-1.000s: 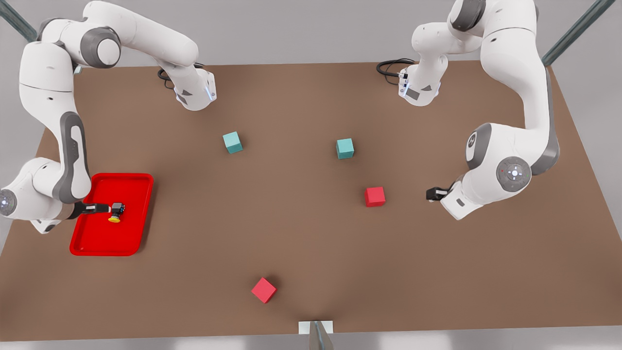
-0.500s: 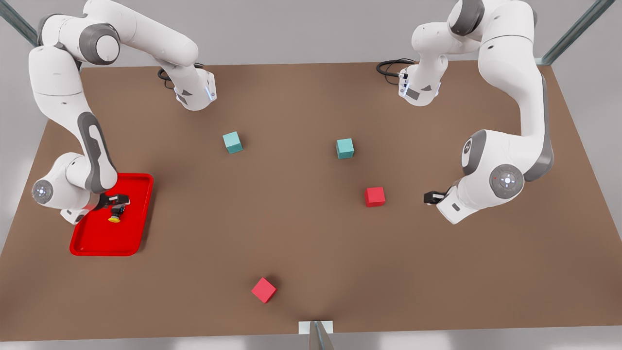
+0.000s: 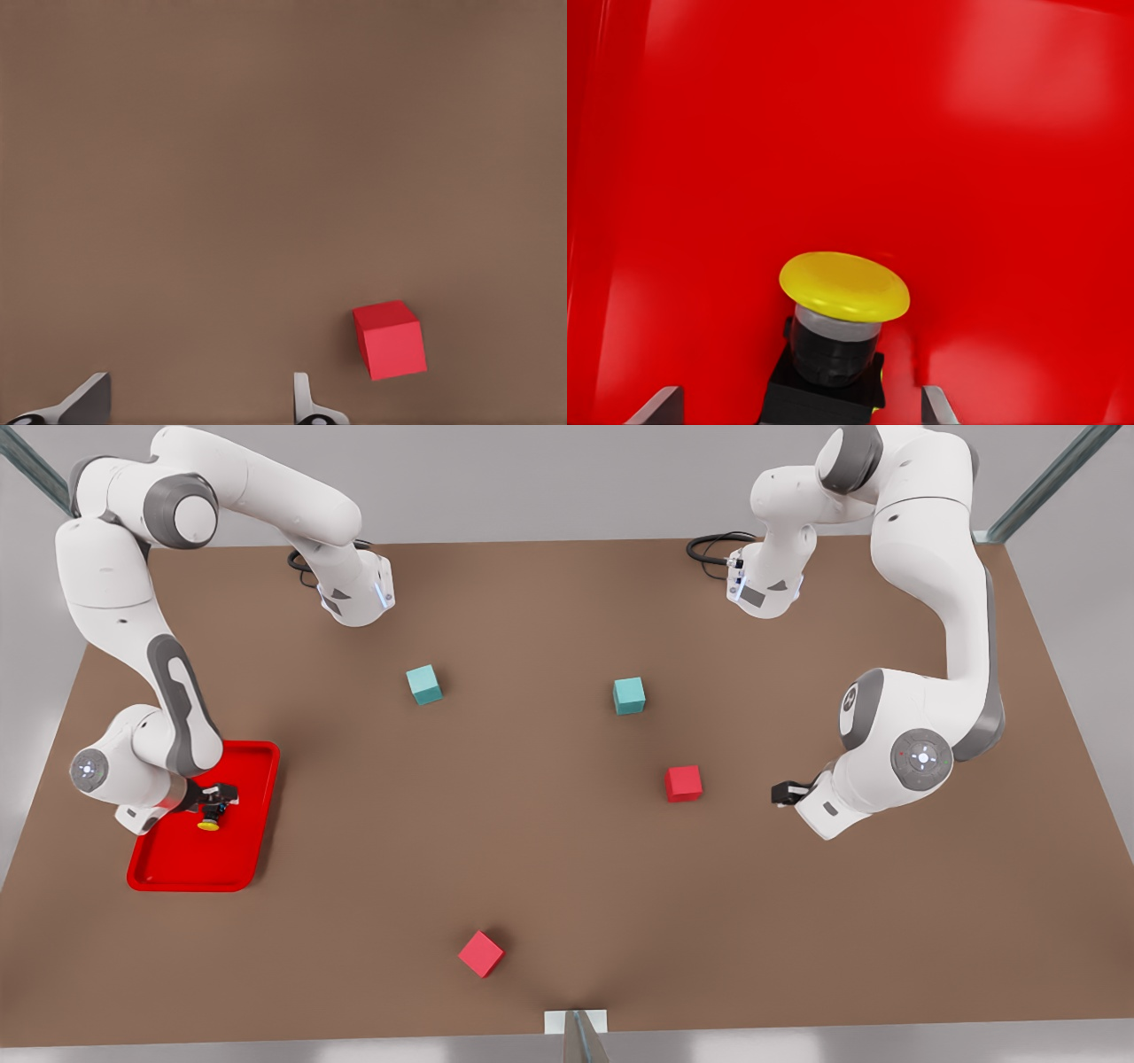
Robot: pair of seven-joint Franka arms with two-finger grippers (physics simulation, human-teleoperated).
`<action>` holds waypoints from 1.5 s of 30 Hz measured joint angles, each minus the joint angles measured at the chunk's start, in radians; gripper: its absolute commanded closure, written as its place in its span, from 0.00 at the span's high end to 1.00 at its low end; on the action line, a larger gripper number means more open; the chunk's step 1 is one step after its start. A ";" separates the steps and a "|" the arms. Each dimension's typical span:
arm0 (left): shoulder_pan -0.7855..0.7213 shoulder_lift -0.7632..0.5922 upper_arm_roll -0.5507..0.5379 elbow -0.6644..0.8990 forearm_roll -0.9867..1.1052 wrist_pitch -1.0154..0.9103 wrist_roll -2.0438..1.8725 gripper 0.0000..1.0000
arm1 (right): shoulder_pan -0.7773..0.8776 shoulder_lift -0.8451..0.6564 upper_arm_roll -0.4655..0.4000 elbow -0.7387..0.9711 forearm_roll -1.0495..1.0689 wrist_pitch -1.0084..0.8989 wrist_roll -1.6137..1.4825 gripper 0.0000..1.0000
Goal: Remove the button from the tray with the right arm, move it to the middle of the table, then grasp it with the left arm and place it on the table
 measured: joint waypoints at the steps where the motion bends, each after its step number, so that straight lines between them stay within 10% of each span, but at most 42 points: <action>1: 0.000 0.000 0.000 0.000 0.000 0.001 0.000 1.00 | 0.000 0.002 0.000 -0.002 0.000 0.005 -0.001 0.98; 3: -0.001 0.001 0.000 0.000 0.000 0.002 0.000 1.00 | 0.000 0.003 0.000 -0.003 0.000 0.012 -0.004 0.80; 21: -0.001 0.002 0.000 0.000 -0.001 0.006 -0.004 1.00 | 0.000 0.000 -0.001 0.000 0.008 0.023 -0.022 0.41; 38: -0.002 0.002 -0.001 -0.003 0.000 0.004 -0.015 1.00 | 0.189 -0.090 0.014 0.267 0.016 -0.264 0.013 0.41; 45: -0.002 0.000 -0.001 -0.005 0.000 0.004 -0.018 1.00 | 0.267 -0.133 0.291 0.309 0.024 -0.472 0.222 0.42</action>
